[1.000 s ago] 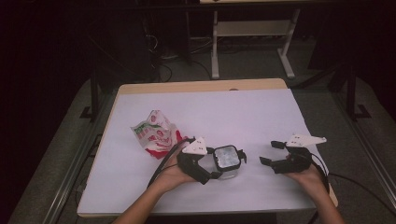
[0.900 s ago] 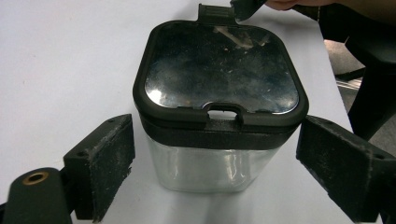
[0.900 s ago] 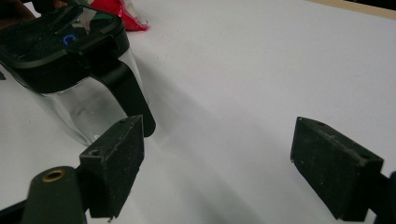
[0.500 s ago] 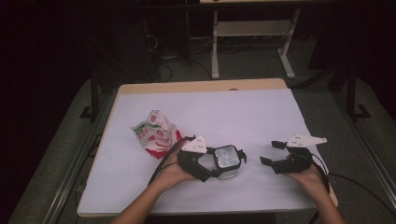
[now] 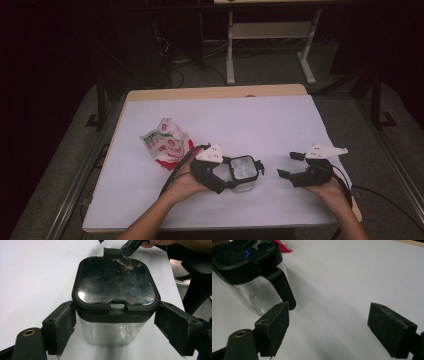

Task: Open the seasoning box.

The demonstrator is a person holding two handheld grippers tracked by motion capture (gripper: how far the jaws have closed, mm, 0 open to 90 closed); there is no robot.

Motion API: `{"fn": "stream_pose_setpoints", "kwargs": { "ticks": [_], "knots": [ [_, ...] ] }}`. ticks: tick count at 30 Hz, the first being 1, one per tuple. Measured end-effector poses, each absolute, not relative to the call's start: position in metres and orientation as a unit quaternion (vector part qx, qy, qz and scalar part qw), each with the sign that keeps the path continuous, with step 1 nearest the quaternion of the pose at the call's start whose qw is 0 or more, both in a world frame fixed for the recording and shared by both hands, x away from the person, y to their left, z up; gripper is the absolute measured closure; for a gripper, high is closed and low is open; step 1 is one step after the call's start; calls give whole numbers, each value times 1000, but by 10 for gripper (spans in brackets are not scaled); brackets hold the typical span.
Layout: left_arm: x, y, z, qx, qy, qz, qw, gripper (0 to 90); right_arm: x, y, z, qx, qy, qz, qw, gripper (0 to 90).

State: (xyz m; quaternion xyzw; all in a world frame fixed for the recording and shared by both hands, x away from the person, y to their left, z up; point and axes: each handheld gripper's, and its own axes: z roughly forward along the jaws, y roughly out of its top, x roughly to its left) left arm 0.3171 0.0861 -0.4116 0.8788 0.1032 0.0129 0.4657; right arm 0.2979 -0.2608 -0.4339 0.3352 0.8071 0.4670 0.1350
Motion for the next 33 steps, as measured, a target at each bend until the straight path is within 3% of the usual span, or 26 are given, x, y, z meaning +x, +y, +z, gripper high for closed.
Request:
{"fn": "stream_pose_setpoints", "kwargs": {
  "ticks": [33],
  "knots": [
    [313, 89, -397, 869, 109, 22, 481, 196, 298, -261, -437, 335, 811, 461, 135, 170]
  ]
}}
